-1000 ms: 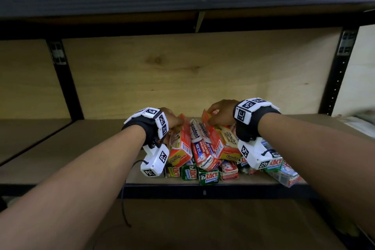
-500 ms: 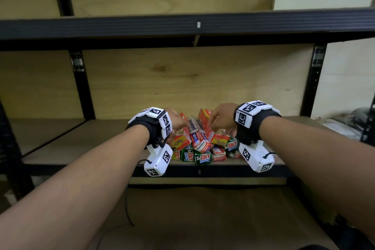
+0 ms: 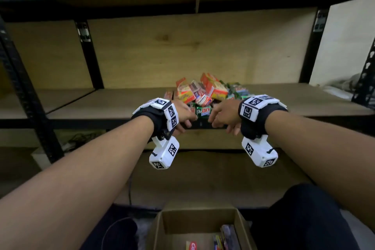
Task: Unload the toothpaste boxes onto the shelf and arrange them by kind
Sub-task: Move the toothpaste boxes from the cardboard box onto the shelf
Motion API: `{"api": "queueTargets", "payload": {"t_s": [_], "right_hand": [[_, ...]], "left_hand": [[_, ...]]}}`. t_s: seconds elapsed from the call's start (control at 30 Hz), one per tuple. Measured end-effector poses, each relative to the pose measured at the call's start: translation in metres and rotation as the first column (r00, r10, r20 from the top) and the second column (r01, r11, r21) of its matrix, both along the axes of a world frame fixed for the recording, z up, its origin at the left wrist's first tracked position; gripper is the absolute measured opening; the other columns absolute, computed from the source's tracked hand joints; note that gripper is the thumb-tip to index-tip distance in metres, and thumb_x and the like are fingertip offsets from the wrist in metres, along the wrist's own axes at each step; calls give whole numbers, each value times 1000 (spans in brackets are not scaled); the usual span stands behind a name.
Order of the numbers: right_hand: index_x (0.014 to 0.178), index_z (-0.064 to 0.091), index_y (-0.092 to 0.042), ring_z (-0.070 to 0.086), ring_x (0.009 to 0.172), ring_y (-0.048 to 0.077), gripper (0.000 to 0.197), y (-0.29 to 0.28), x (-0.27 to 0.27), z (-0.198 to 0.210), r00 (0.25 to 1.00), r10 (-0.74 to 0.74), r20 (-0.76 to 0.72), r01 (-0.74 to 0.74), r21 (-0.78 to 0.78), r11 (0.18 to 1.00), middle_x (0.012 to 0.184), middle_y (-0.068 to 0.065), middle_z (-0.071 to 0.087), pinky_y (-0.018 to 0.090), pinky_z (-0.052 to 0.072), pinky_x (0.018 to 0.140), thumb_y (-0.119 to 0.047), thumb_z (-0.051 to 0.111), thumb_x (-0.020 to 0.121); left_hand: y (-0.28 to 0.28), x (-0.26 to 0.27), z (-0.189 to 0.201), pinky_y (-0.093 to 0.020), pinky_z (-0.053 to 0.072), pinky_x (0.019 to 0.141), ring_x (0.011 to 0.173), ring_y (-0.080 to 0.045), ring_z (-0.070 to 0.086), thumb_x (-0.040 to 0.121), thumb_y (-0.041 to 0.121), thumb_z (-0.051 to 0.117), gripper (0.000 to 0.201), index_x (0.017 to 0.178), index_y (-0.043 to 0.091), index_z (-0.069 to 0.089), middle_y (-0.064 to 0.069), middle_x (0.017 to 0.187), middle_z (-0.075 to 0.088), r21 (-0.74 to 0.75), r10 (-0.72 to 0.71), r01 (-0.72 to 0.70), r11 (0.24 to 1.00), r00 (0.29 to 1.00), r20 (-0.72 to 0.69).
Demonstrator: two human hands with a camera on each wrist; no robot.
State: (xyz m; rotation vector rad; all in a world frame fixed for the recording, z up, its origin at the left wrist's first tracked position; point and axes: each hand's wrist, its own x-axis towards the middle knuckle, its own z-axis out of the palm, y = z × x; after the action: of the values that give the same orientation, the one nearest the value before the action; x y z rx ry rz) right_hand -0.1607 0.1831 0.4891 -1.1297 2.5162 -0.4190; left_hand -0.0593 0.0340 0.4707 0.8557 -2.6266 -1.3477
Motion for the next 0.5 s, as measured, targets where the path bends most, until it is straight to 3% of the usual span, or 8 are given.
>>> {"api": "queueTargets", "payload": {"t_s": [0.1, 0.2, 0.27, 0.4, 0.5], "right_hand": [[115, 64, -17, 64, 67, 9, 19, 3, 5, -31, 998, 16, 52, -19, 42, 999, 101, 3, 67, 24, 57, 52, -18, 58, 97], [111, 67, -16, 68, 75, 22, 17, 0, -2, -66, 990, -26, 138, 17, 68, 998, 110, 8, 68, 39, 59, 72, -17, 58, 96], [107, 69, -16, 67, 78, 30, 16, -3, -7, -93, 981, -51, 189, 35, 85, 996, 109, 12, 67, 47, 57, 77, -16, 61, 92], [105, 70, -16, 63, 68, 28, 17, -12, -17, -145, 977, -49, 207, 18, 151, 988, 100, 9, 67, 45, 59, 72, -13, 59, 92], [107, 70, -14, 61, 72, 25, 19, -16, -22, -178, 971, -60, 232, 10, 211, 977, 97, 8, 66, 37, 58, 66, -13, 58, 92]], "left_hand": [[2, 7, -31, -32, 55, 58, 67, -27, 63, 92, 26, 63, 25, 107, 6, 63, -10, 97, 69, 0, -3, 3, 1000, 998, 59], [2, 8, -63, -37, 58, 65, 74, -30, 66, 93, 28, 62, 28, 111, 7, 63, -10, 101, 69, 33, -2, -1, 999, 993, 115], [2, 7, -87, -41, 57, 71, 74, -30, 65, 92, 29, 62, 30, 113, 7, 63, -11, 101, 69, 63, 5, -14, 998, 989, 146], [-1, 1, -139, -47, 57, 77, 74, -31, 64, 92, 25, 62, 25, 110, 7, 63, -11, 100, 69, 105, 8, -29, 994, 980, 198], [-5, -6, -179, -45, 57, 74, 72, -30, 63, 92, 25, 62, 21, 105, 8, 64, -10, 94, 68, 148, -8, -30, 988, 967, 255]]}}
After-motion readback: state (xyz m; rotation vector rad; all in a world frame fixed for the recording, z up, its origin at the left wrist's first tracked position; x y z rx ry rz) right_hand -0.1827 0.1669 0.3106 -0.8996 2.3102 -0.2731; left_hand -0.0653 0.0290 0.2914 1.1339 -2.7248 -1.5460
